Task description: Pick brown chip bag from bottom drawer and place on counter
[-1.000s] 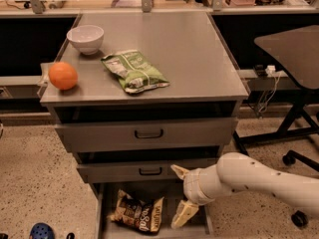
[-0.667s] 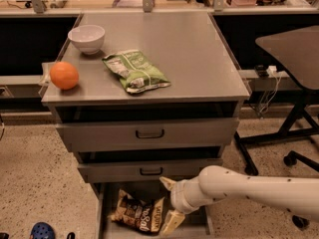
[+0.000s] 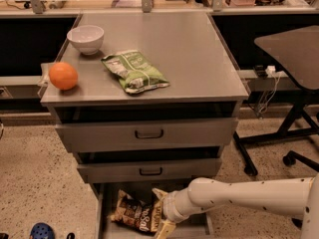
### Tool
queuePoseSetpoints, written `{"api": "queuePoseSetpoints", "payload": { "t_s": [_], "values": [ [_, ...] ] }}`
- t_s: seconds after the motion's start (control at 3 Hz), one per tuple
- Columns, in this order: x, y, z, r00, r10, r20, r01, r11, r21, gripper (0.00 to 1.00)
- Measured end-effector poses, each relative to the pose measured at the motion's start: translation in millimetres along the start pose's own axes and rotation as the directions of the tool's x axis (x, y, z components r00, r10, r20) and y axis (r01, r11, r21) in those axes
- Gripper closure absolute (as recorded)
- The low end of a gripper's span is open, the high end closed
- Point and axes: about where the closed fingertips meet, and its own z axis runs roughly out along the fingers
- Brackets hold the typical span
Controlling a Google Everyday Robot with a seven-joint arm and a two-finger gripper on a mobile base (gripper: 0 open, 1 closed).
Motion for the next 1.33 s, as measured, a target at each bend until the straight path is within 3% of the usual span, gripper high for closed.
{"api": "queuePoseSetpoints", "payload": {
  "t_s": [0.33,0.67,1.0,1.33],
  "values": [
    [17.1,-17.4,29.9,0.998,-0.035,0.060,0.035,0.9993,-0.010,0.00],
    [30.8,-32.0,91.3,0.989,-0.067,0.129,0.076,0.9946,-0.070,0.00],
    [52.8,-42.3,154.6,0.983,-0.041,0.182,0.059,0.9933,-0.099,0.00],
    [69.5,-51.3,196.8,0.977,-0.012,0.213,0.034,0.9944,-0.100,0.00]
  ]
}}
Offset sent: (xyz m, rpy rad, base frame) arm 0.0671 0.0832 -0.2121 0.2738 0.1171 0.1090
